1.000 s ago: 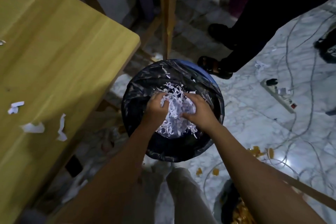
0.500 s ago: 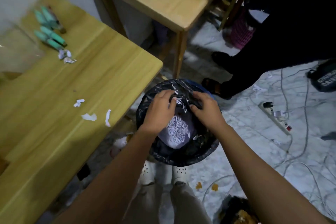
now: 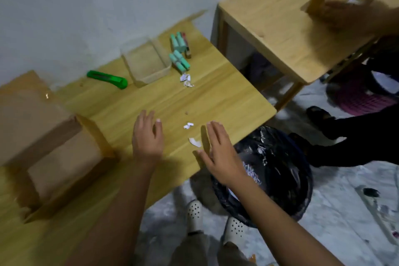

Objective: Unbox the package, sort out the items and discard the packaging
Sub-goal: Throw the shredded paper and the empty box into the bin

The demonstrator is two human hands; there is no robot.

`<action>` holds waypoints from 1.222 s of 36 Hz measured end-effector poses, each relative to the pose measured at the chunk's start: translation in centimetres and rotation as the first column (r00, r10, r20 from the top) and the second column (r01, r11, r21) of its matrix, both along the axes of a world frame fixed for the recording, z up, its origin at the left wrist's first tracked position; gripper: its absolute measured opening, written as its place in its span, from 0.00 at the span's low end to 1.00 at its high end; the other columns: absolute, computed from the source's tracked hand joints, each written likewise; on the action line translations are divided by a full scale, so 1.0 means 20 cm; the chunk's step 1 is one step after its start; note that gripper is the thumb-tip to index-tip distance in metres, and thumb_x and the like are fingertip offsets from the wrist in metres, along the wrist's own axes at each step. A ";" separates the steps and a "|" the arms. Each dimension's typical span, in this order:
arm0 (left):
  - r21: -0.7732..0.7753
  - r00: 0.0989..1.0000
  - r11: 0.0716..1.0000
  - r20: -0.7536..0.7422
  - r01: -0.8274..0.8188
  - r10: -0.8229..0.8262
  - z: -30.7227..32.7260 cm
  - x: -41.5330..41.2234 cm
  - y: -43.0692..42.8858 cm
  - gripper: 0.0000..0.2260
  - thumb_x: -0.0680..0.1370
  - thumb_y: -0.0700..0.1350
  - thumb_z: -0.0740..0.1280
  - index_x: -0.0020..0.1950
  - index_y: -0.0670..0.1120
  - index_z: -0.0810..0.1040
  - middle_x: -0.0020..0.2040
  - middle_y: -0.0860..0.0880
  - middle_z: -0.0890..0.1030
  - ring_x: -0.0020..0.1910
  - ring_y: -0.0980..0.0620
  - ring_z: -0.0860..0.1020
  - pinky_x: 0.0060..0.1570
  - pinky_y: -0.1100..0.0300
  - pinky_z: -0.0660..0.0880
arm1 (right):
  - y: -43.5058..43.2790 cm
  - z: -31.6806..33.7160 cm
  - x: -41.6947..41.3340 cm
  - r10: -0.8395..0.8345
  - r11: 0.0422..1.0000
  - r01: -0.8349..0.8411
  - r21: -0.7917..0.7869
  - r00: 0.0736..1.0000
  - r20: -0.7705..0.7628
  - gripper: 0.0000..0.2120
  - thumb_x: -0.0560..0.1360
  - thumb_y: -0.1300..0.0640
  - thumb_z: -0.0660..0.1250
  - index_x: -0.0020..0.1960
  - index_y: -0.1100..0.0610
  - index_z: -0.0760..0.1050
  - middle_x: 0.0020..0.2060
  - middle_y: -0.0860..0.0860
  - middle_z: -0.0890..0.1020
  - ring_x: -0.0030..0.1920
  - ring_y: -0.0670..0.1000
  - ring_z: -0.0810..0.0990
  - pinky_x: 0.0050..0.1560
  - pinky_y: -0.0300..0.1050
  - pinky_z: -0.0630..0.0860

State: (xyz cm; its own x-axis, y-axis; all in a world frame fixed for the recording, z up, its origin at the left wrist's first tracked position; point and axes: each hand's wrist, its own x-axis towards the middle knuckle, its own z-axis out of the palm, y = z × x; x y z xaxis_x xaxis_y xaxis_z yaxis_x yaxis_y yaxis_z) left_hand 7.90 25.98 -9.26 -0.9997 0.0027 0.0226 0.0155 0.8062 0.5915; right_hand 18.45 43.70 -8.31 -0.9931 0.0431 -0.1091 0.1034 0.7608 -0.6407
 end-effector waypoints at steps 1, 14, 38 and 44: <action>-0.015 1.000 1.000 -0.005 -0.023 0.023 -0.02 0.00 -0.03 0.18 0.80 0.46 0.57 0.66 0.39 0.71 0.70 0.38 0.67 0.71 0.41 0.64 0.71 0.49 0.59 | -0.04 -0.03 -0.02 0.002 0.999 -0.003 0.049 1.000 0.007 0.35 0.77 0.40 0.51 0.76 0.58 0.46 0.76 0.57 0.49 0.77 0.55 0.44 0.76 0.50 0.48; -0.338 0.992 0.935 -0.098 -0.106 0.077 -0.19 -0.02 -0.08 0.22 0.79 0.52 0.54 0.70 0.44 0.67 0.72 0.42 0.67 0.72 0.44 0.64 0.69 0.48 0.61 | -0.16 -0.15 -0.54 -0.169 0.954 0.183 0.236 0.982 -0.080 0.35 0.78 0.41 0.53 0.76 0.55 0.42 0.77 0.56 0.44 0.76 0.53 0.40 0.73 0.50 0.35; -0.254 0.993 0.961 0.005 -0.112 0.117 -0.13 -0.02 -0.06 0.22 0.80 0.52 0.54 0.73 0.48 0.62 0.76 0.47 0.59 0.76 0.49 0.54 0.73 0.53 0.49 | -0.16 -0.16 -1.01 0.009 0.955 0.053 0.293 0.979 -0.205 0.23 0.79 0.52 0.54 0.71 0.60 0.62 0.71 0.58 0.65 0.73 0.58 0.61 0.73 0.53 0.56; -0.230 0.995 0.968 -0.017 -0.104 0.102 -0.13 -0.02 -0.07 0.22 0.80 0.52 0.54 0.73 0.48 0.62 0.76 0.47 0.59 0.76 0.49 0.54 0.73 0.53 0.51 | -0.12 -0.15 -0.93 0.096 0.986 -0.056 0.156 0.960 -0.262 0.17 0.78 0.59 0.56 0.64 0.64 0.71 0.62 0.61 0.74 0.62 0.59 0.71 0.64 0.49 0.67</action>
State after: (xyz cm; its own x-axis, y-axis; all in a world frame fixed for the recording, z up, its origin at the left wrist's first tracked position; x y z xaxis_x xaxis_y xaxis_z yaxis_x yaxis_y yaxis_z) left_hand 7.52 24.56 -11.84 -0.9948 -0.0947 0.0379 -0.0725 0.9180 0.3900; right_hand -0.08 41.30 -11.32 -0.9859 -0.0384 0.1627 -0.1186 0.8466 -0.5188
